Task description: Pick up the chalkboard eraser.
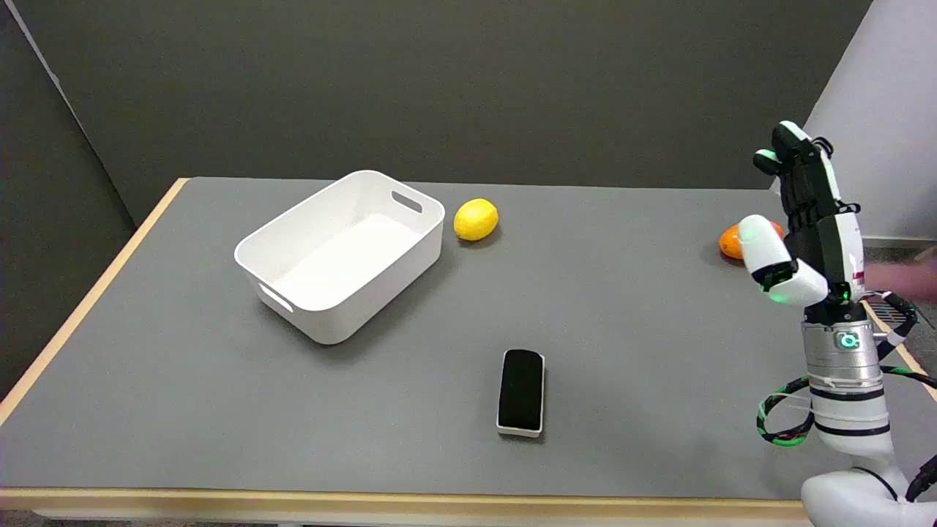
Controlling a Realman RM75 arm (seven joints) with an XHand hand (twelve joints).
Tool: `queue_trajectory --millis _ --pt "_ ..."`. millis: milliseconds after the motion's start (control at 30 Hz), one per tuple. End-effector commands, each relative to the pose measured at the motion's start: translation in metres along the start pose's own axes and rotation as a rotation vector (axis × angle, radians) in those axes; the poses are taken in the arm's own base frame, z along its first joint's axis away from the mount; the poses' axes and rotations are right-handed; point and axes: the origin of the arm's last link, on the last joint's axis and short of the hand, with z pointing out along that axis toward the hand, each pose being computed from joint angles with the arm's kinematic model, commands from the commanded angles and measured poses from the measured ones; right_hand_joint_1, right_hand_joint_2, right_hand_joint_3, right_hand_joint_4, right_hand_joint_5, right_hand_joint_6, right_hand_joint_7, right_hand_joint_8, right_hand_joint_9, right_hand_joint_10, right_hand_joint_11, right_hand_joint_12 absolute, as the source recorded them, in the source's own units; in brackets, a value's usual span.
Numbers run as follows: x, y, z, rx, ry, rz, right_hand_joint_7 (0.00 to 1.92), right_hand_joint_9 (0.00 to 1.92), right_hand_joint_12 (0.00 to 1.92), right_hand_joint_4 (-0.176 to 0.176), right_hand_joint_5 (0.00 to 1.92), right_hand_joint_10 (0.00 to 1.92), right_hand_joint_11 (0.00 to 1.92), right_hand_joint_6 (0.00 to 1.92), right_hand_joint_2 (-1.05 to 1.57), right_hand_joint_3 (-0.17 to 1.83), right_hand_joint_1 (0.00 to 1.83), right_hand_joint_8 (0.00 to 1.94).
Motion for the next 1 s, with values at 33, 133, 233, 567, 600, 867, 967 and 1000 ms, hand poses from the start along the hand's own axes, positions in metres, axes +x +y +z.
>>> queue_trajectory --millis 33,133,233,567,600,867,967,1000 --pt "-0.024 0.001 -0.016 -0.093 -0.151 -0.175 0.06 0.0 0.88 -0.074 0.1 0.3 0.0 0.4 0.65 0.94 0.44 0.3" --pt "-0.038 -0.005 -0.016 -0.096 -0.204 -0.256 0.05 0.0 0.88 -0.079 0.1 0.31 0.0 0.42 0.64 0.95 0.48 0.33" --pt "-0.058 -0.012 -0.016 -0.123 -0.277 -0.415 0.09 0.0 0.9 -0.089 0.13 0.44 0.0 0.41 0.67 0.88 0.58 0.34" --pt "-0.11 -0.037 -0.017 -0.135 -0.327 -0.802 0.18 0.03 1.07 -0.116 0.17 0.72 0.0 0.46 0.64 0.96 0.5 0.44" --pt "-0.114 -0.038 -0.015 -0.133 -0.313 -0.792 0.19 0.05 1.07 -0.115 0.17 0.73 0.0 0.47 0.64 0.96 0.5 0.44" --pt "-0.144 -0.049 0.014 -0.117 -0.324 -0.651 0.23 0.09 1.06 -0.101 0.2 0.75 0.0 0.48 0.61 0.95 0.49 0.46" --pt "-0.146 -0.048 0.022 -0.106 -0.363 -0.635 0.22 0.09 1.06 -0.095 0.18 0.74 0.0 0.47 0.59 0.94 0.47 0.46" --pt "-0.146 -0.048 0.025 -0.093 -0.37 -0.641 0.21 0.09 1.06 -0.09 0.18 0.74 0.0 0.46 0.59 0.94 0.47 0.46"
